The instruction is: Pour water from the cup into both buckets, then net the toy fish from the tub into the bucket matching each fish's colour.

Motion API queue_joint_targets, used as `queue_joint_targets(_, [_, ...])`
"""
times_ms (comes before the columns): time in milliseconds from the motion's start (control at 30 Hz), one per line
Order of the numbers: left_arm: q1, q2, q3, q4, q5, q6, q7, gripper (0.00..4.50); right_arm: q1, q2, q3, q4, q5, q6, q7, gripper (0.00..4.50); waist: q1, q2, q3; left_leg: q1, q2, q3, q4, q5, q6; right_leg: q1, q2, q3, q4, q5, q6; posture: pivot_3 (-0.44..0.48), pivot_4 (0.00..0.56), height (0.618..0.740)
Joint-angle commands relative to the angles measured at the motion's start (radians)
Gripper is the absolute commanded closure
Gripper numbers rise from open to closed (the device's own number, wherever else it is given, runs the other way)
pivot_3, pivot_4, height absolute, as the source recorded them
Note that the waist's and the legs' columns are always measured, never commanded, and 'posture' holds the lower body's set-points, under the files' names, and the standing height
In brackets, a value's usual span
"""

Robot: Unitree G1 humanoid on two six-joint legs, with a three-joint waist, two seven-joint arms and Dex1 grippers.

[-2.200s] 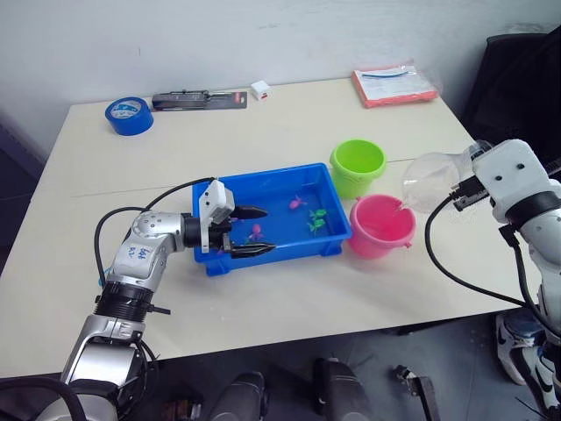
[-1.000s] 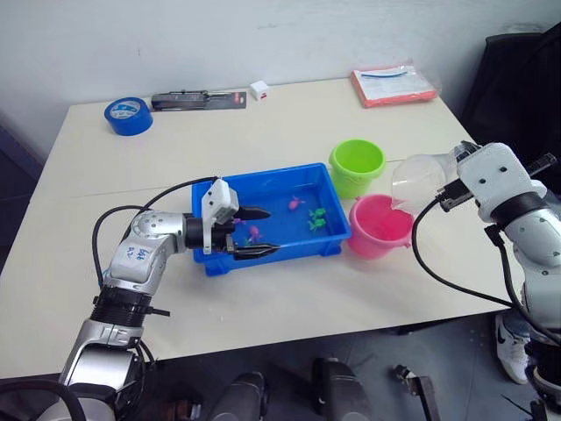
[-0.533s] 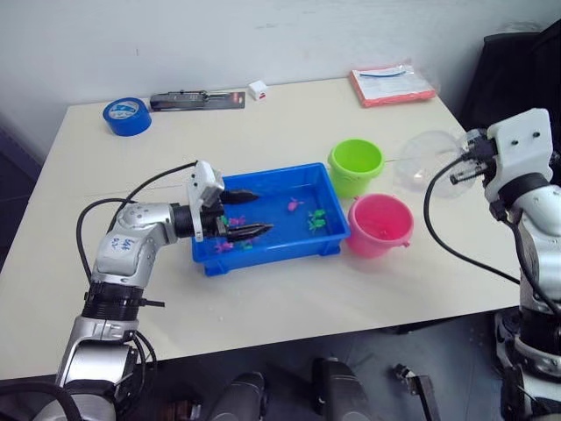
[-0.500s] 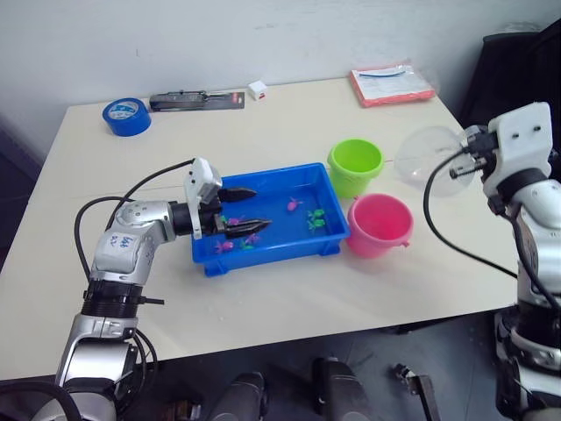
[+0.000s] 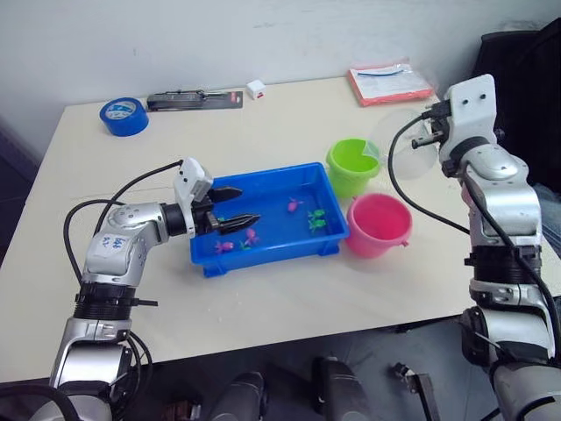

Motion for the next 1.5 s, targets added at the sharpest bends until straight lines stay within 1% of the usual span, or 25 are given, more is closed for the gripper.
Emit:
queue_joint_targets(33, [0.021, 0.017, 0.034, -0.068, -0.014, -0.004, 0.014, 0.00, -0.091, -0.009, 0.045, 0.098, -0.072, -0.125, -0.046, 3.81, -0.007, 0.000, 0.000, 0.000, 0.000, 0.000, 0.000, 0.000, 0.000, 0.000, 0.000, 0.000, 0.000, 0.000, 0.000, 0.000, 0.150, 0.740])
queue_joint_targets(333, [0.073, 0.036, 0.057, -0.127, -0.025, 0.014, 0.041, 0.00, -0.195, -0.010, 0.159, 0.303, -0.190, -0.329, -0.079, 3.81, -0.011, 0.000, 0.000, 0.000, 0.000, 0.000, 0.000, 0.000, 0.000, -0.001, 0.000, 0.000, 0.000, 0.000, 0.000, 0.000, 0.150, 0.740])
queue_joint_targets(567, [0.087, 0.042, 0.064, -0.144, -0.029, 0.025, 0.056, 0.00, -0.235, -0.007, 0.235, 0.391, -0.285, -0.405, -0.115, 3.81, -0.014, 0.000, 0.000, -0.001, 0.000, 0.002, 0.000, 0.000, 0.000, -0.003, 0.000, 0.000, 0.001, 0.000, 0.000, 0.000, 0.150, 0.740])
queue_joint_targets(933, [0.108, 0.045, 0.066, -0.163, -0.038, 0.022, 0.068, 0.00, -0.239, -0.009, 0.329, 0.414, -0.425, -0.476, -0.160, 3.81, -0.017, 0.000, 0.000, -0.002, 0.000, 0.004, 0.000, 0.000, 0.000, -0.005, 0.001, 0.000, 0.002, 0.000, 0.000, 0.000, 0.150, 0.740])
queue_joint_targets(1500, [0.131, 0.046, 0.071, -0.194, -0.054, 0.019, 0.072, 0.00, -0.231, -0.030, 0.400, 0.398, -0.576, -0.575, -0.197, 3.81, -0.033, 0.000, 0.000, -0.002, 0.000, 0.005, 0.000, 0.000, 0.000, -0.006, 0.001, 0.001, 0.003, 0.000, 0.000, 0.000, 0.150, 0.740])
